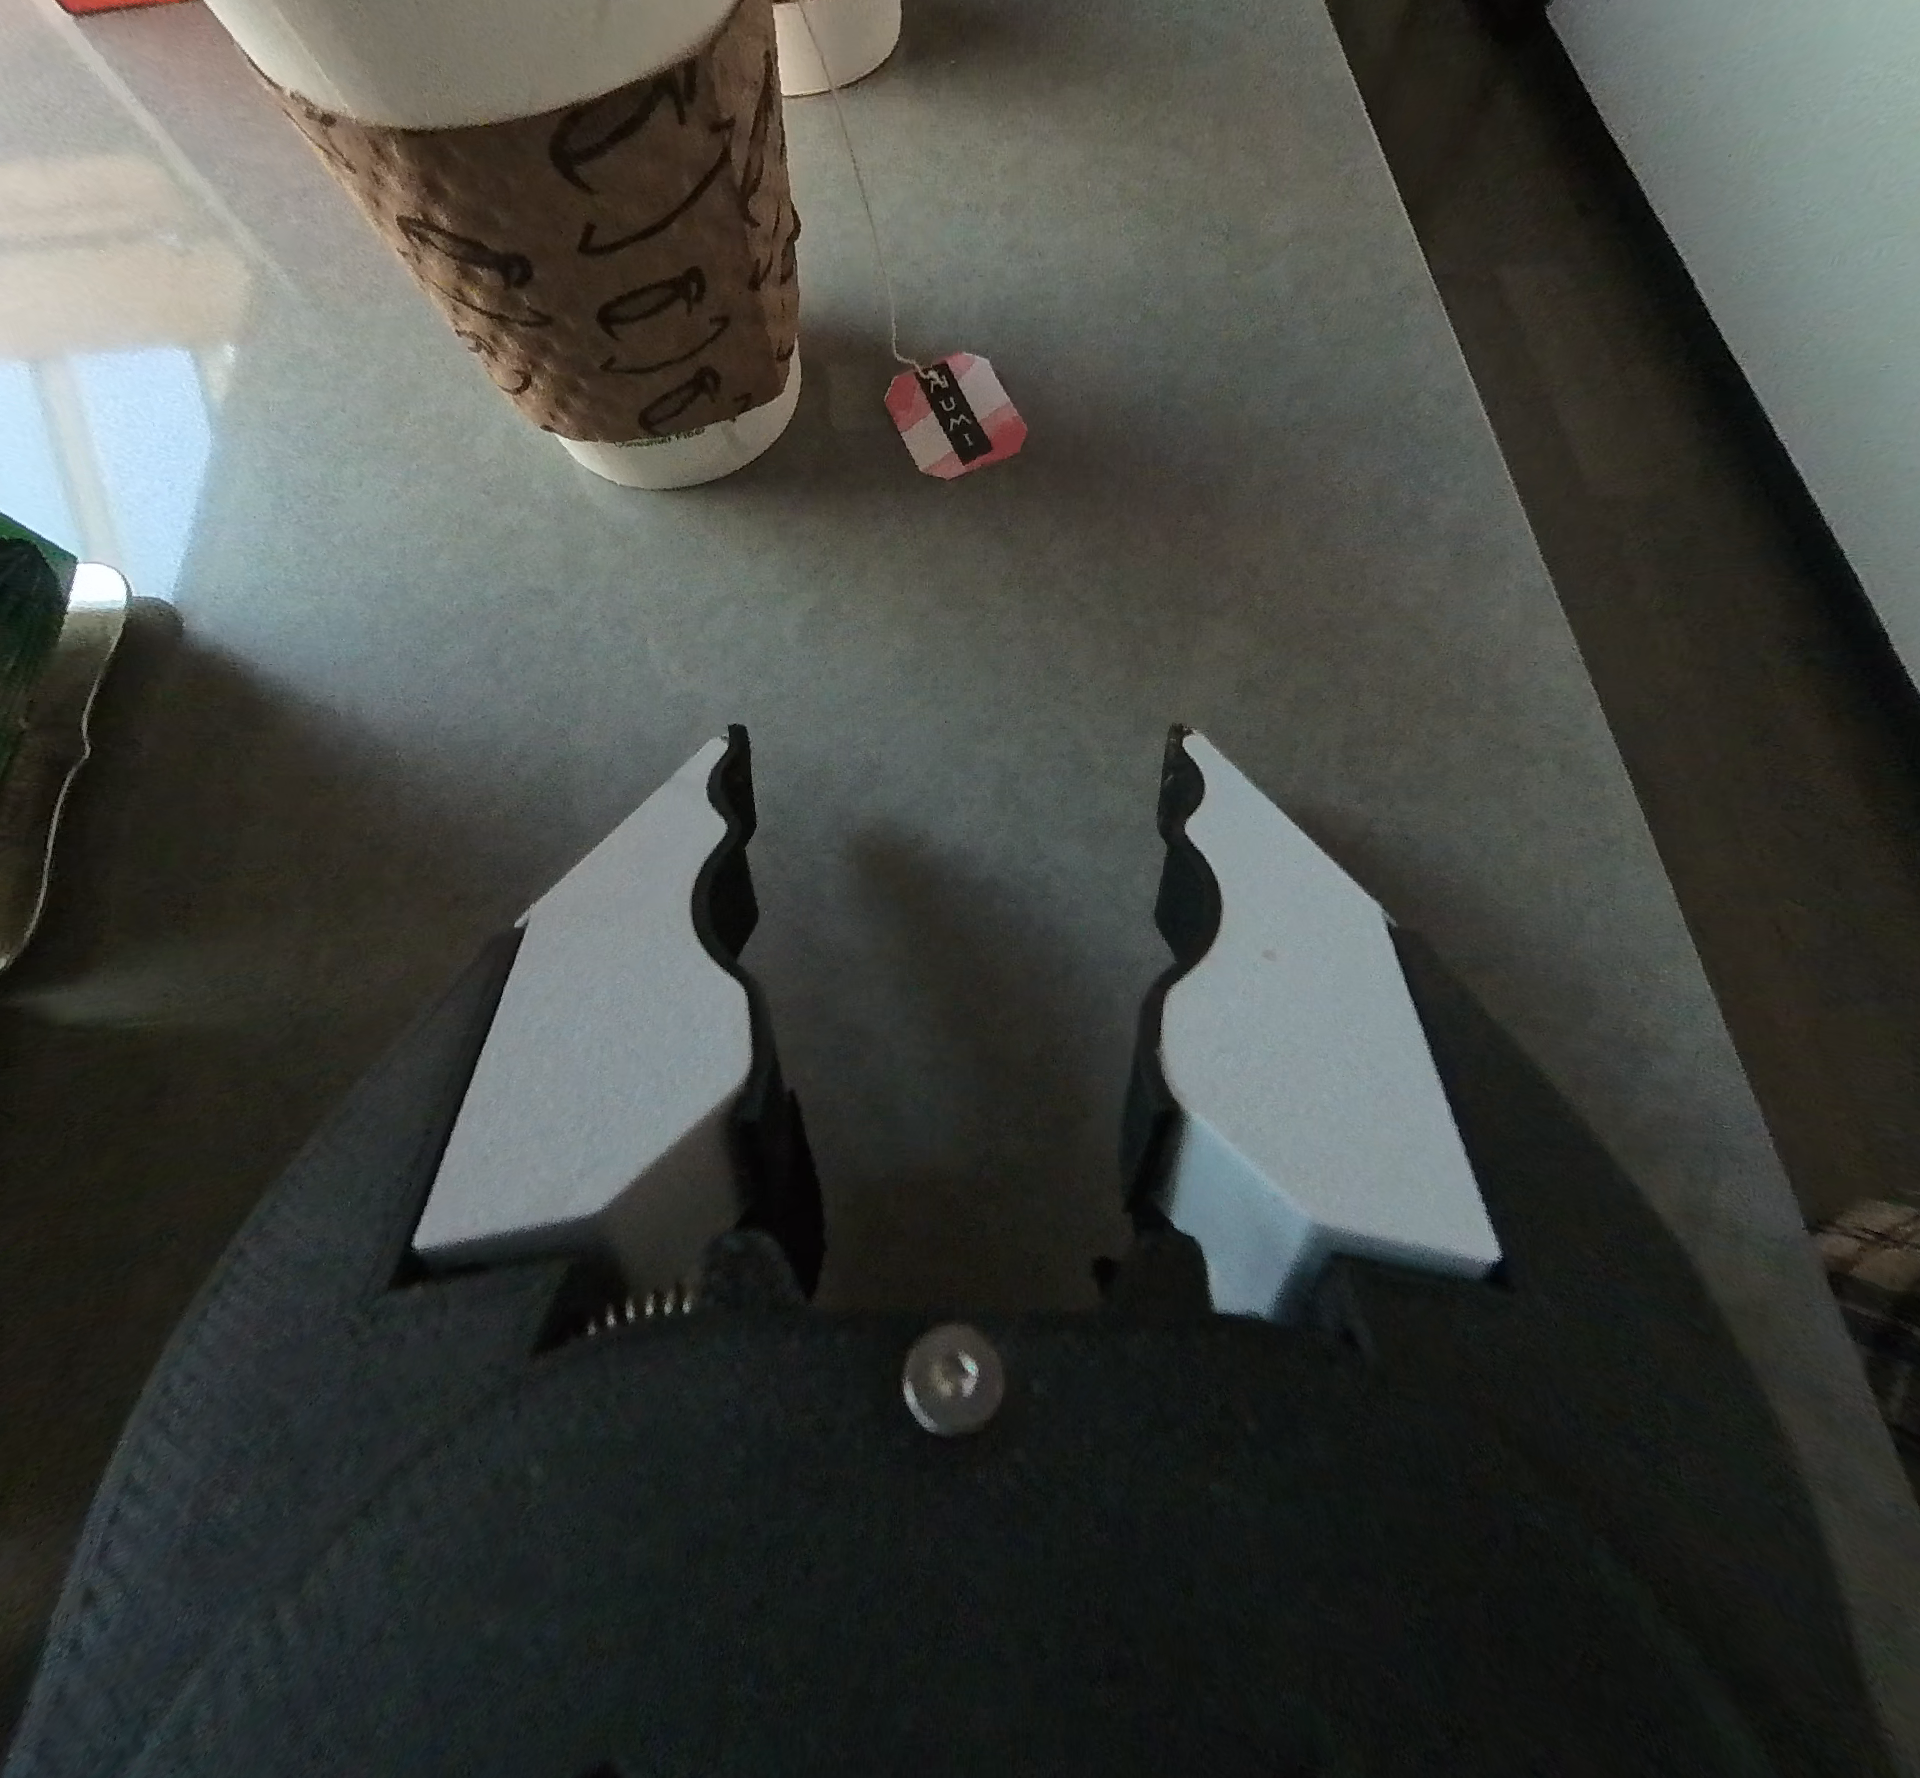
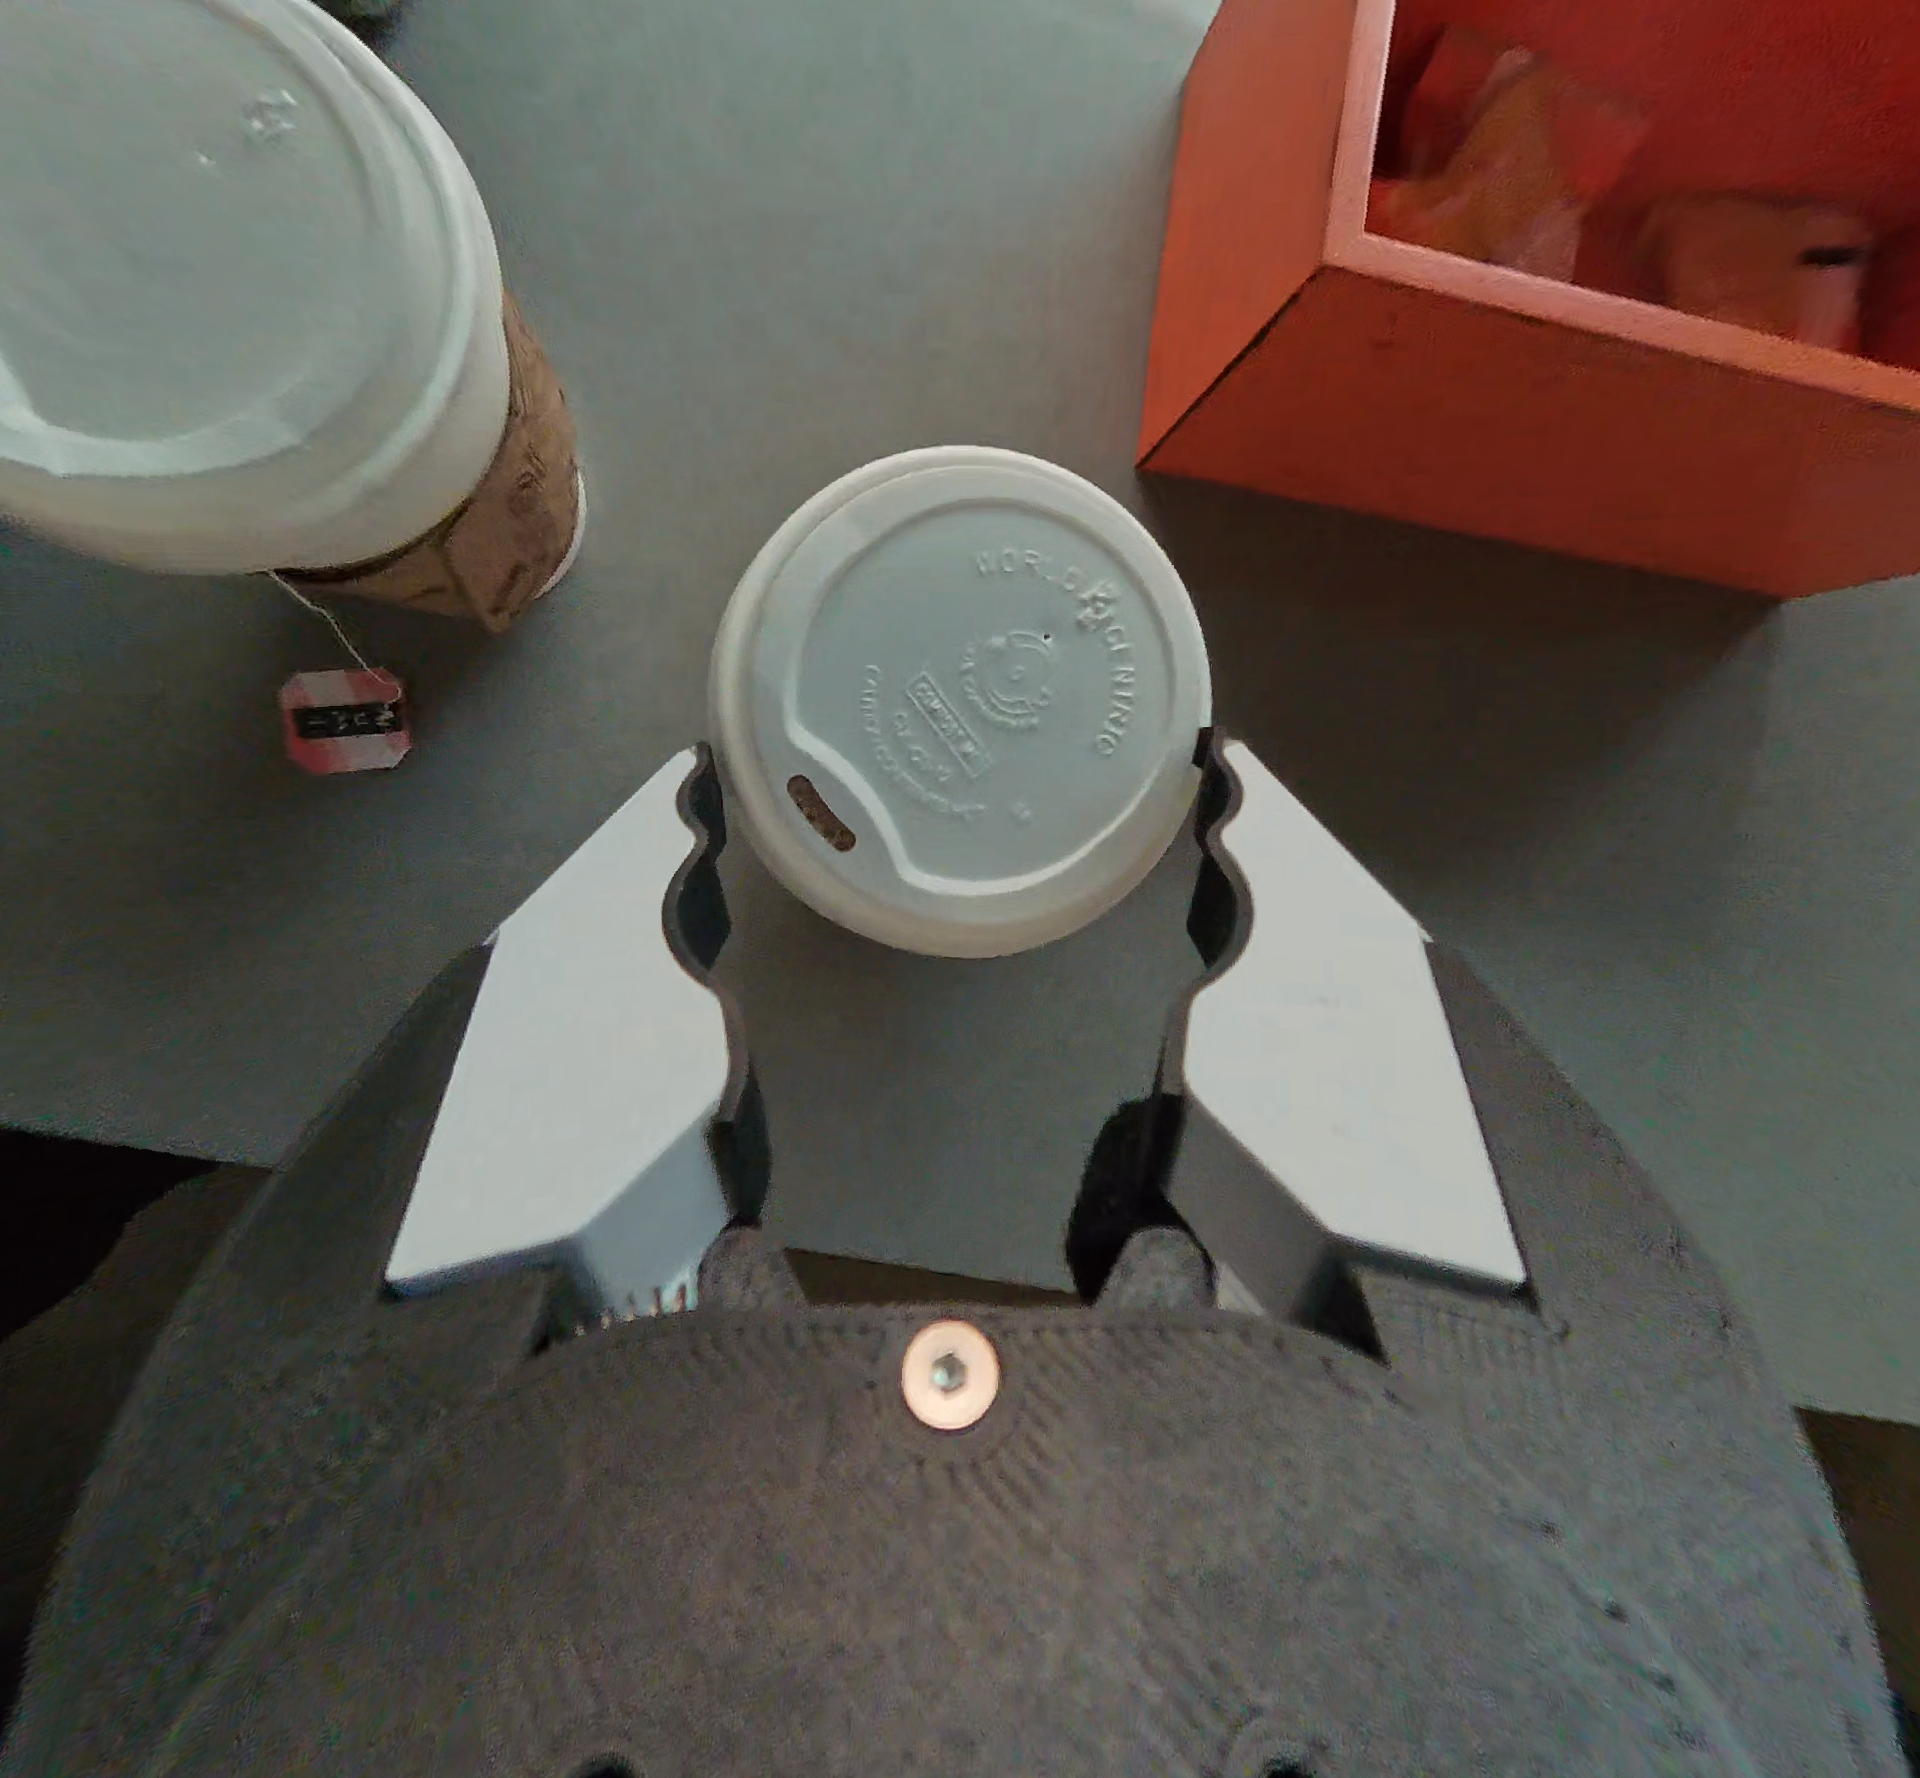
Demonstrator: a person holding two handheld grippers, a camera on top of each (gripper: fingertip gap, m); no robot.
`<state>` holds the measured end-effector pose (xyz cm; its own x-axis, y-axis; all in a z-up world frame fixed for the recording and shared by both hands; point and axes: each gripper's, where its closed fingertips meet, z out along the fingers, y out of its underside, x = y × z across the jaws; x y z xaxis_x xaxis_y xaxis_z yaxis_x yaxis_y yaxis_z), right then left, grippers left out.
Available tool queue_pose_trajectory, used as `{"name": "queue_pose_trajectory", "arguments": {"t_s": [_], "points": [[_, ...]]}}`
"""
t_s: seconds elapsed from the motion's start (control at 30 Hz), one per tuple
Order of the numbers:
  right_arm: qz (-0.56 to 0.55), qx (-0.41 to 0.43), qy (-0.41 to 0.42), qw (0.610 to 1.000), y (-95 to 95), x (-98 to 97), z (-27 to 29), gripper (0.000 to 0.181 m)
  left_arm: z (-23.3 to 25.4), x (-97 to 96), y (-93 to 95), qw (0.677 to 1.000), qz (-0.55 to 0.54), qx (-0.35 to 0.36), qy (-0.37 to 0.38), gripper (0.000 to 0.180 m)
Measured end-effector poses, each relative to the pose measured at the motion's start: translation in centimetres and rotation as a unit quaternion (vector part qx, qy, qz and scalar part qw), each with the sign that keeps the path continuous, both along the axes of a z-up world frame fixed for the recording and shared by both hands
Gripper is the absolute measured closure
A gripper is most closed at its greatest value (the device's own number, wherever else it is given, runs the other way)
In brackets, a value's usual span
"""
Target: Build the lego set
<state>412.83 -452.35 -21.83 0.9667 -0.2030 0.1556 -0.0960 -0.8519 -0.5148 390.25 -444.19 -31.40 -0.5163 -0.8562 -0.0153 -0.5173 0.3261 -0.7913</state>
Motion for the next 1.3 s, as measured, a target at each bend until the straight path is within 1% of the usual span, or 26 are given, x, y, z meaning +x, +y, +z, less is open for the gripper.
{"name": "queue_pose_trajectory", "arguments": {"t_s": [0.17,0.37,0.47,0.53,0.67,0.83,1.0,1.1,1.13,1.23,1.3], "points": [[0.027,0.001,-0.015,1.000,0.5,0.2,0.0,0.094,0.1,-0.1,0.2,1.000,0.000,0.004,-0.004,0.105],[0.069,0.025,-0.023,0.997,2.5,0.8,-0.1,0.094,0.2,-0.5,0.5,1.000,0.001,0.007,-0.005,0.108],[0.072,0.006,-0.019,0.997,2.8,0.9,-0.1,0.093,0.1,-0.5,0.6,1.000,0.001,0.011,-0.005,0.107],[0.065,0.007,-0.017,0.998,2.8,0.7,0.1,0.089,0.2,-0.6,0.7,1.000,0.003,0.012,-0.008,0.107],[0.043,0.054,-0.033,0.997,1.6,-0.3,1.5,0.084,0.5,-0.8,0.9,1.000,0.012,0.000,-0.009,0.104],[0.004,0.108,-0.048,0.993,-1.1,-3.7,2.0,0.087,0.8,-2.0,1.1,1.000,0.025,-0.006,-0.011,0.101],[-0.032,0.179,-0.040,0.983,-2.5,-8.0,0.2,0.091,1.1,-3.6,1.4,0.998,0.056,-0.023,-0.008,0.098],[-0.070,0.216,-0.032,0.973,-2.8,-9.4,-1.4,0.094,0.2,-4.0,1.2,0.997,0.072,-0.009,0.027,0.105],[-0.079,0.227,-0.025,0.970,-2.6,-9.9,-2.1,0.096,-0.1,-4.1,0.8,0.997,0.069,-0.008,0.038,0.105],[-0.100,0.247,-0.024,0.964,-2.0,-11.3,-4.0,0.103,-0.1,-3.8,0.3,0.997,0.075,0.003,0.035,0.105],[-0.105,0.266,-0.031,0.958,-1.3,-11.9,-4.5,0.103,0.4,-3.1,0.1,0.996,0.081,-0.005,0.024,0.101]]}}
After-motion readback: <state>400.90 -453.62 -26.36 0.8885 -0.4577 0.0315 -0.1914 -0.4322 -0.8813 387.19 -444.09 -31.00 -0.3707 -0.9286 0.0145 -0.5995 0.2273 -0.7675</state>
